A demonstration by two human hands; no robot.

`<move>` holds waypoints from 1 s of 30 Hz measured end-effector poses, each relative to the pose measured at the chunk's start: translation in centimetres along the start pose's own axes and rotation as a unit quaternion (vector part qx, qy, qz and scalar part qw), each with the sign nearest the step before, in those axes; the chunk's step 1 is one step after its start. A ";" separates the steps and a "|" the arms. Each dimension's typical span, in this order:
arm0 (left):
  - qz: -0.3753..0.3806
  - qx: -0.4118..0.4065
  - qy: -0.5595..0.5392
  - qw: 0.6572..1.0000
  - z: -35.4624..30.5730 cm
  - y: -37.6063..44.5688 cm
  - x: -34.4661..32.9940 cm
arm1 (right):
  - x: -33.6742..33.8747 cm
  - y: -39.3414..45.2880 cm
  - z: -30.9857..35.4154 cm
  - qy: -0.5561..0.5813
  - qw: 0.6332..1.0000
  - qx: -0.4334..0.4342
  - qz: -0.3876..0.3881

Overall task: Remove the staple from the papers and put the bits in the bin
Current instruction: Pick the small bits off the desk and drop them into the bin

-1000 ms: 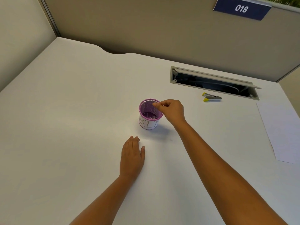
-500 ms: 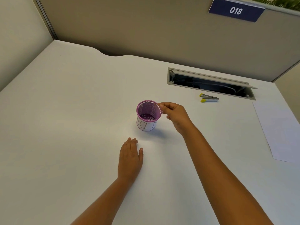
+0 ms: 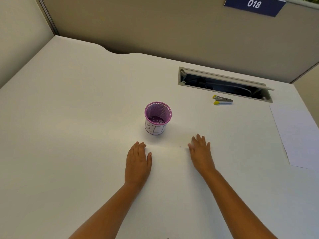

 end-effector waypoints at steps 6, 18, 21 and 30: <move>0.001 -0.003 0.002 1.000 0.2 0.1 -0.2 | -4.1 -3.2 1.0 -0.047 0.999 0.019 -0.017; 0.009 0.006 -0.004 1.000 0.3 0.0 -0.5 | -3.3 -3.6 -0.9 -0.088 0.996 0.002 -0.013; 0.011 0.002 0.006 1.000 0.4 0.0 -0.5 | -3.3 -2.8 -0.1 -0.093 0.995 0.019 -0.011; 0.013 0.024 -0.002 1.000 0.7 -0.2 -1.1 | -3.0 -3.0 -0.8 -0.080 0.990 0.114 -0.006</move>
Point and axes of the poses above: each hand's wrist, its own y-axis towards the middle knuckle, its own x-axis out of the back of the hand, z = x × y, the point moved 2 cm from there along y, towards the middle knuckle, and after that the axes turned 1 degree about -z, right-handed, at the moved point
